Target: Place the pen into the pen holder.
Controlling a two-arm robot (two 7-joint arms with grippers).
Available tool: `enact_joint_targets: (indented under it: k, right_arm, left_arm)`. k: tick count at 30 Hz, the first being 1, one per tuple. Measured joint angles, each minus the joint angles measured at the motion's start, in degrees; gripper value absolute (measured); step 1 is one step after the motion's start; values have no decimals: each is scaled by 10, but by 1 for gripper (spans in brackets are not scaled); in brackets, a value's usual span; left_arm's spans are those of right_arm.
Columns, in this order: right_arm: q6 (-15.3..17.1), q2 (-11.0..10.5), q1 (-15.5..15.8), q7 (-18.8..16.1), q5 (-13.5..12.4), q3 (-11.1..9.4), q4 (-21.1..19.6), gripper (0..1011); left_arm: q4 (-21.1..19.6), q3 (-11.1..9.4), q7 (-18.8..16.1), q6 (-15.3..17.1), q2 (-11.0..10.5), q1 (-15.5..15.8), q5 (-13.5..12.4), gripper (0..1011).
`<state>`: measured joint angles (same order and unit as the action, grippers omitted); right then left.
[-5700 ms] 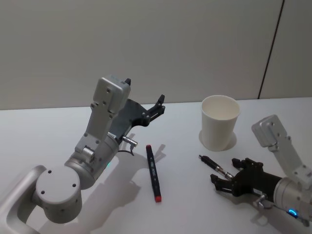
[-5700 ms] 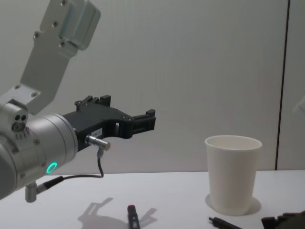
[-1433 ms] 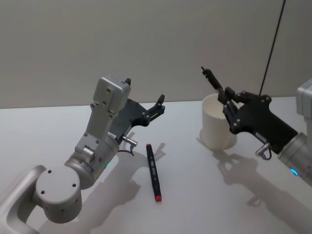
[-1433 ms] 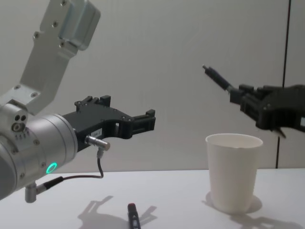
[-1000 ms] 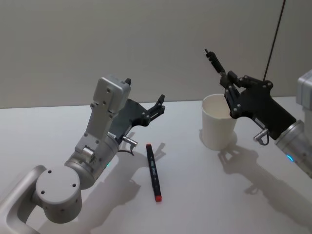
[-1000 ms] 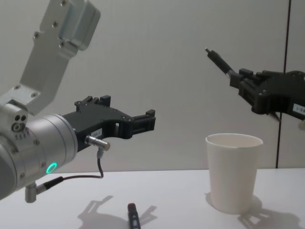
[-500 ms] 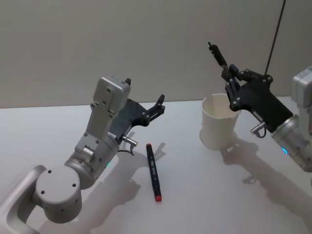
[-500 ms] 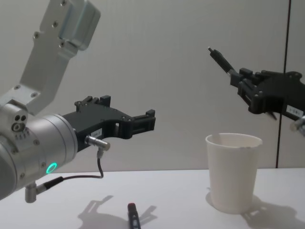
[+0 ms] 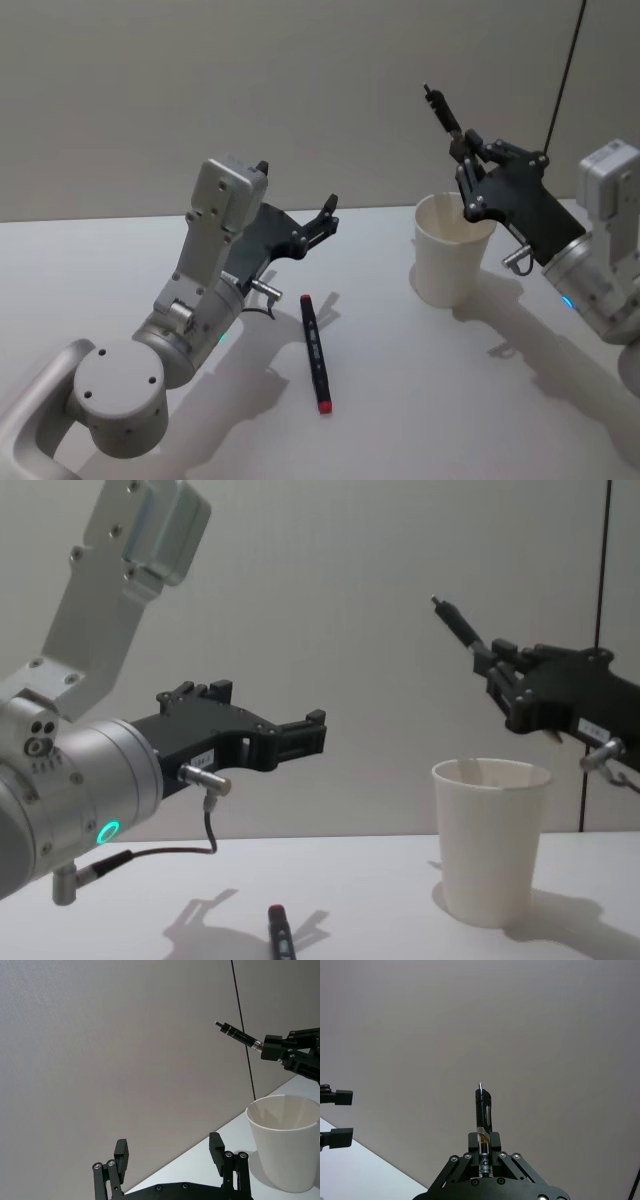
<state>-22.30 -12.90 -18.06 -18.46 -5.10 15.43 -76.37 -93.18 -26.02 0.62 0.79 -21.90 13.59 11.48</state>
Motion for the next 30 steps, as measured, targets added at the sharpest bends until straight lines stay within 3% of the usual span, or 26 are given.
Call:
enact_joint_targets:
  k: [17, 30]
  right_arm:
    - [-43, 27, -37, 0, 18, 14, 93, 118]
    - [-65, 41, -53, -1, 24, 22, 138, 118]
  left_arm:
    - [0, 0, 0, 0, 0, 0, 0, 1003]
    - [0, 0, 0, 0, 0, 0, 0, 1003]
